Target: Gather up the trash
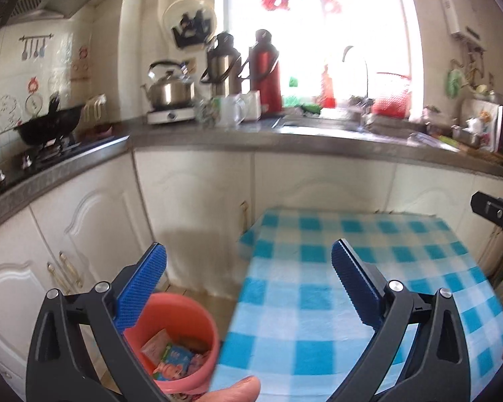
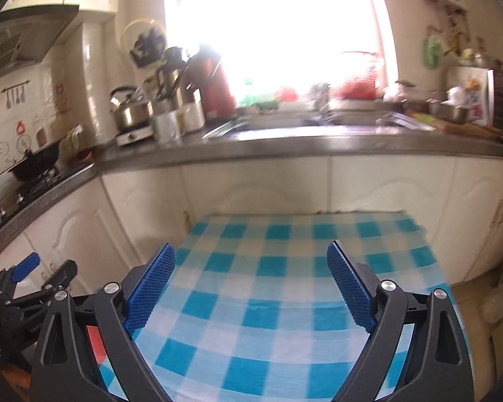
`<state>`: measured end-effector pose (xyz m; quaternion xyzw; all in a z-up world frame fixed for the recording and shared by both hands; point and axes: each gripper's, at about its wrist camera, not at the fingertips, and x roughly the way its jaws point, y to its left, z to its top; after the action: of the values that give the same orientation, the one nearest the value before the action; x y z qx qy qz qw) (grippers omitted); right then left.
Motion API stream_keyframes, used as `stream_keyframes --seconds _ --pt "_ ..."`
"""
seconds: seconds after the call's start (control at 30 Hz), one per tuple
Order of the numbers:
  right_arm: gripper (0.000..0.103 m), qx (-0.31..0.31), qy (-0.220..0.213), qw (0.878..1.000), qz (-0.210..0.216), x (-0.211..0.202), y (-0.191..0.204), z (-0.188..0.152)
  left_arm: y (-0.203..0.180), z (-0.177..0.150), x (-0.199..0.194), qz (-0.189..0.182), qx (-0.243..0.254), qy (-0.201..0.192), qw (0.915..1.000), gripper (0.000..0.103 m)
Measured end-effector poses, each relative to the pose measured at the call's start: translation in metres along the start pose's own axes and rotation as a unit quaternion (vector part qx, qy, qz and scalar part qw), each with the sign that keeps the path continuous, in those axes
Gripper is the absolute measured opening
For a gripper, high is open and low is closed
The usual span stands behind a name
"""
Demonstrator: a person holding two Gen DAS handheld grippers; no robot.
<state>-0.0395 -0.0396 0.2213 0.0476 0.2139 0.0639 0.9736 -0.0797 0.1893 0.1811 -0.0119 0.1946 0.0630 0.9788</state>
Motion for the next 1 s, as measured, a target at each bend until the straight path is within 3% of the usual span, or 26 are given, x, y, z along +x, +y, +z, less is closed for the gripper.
stream_keyframes --seconds 0.23,0.43,0.67,1.0 --pt "0.092 0.017 -0.084 0.993 -0.078 -0.077 -0.046 0.011 -0.054 0.030 -0.050 -0.051 0.005 -0.048 0.9975 0.099" --pt "0.093 0.017 -0.142 0.982 -0.121 -0.131 -0.065 0.017 -0.085 0.047 -0.090 -0.079 0.014 -0.085 0.9931 0.099" --pt "0.093 0.004 -0.177 0.973 -0.146 -0.170 -0.068 0.016 -0.100 0.053 -0.119 -0.089 0.030 -0.107 0.9898 0.099" --pt "0.094 0.005 -0.193 0.969 -0.152 -0.185 -0.065 0.012 -0.111 0.057 -0.140 -0.100 0.040 -0.124 0.9865 0.099"
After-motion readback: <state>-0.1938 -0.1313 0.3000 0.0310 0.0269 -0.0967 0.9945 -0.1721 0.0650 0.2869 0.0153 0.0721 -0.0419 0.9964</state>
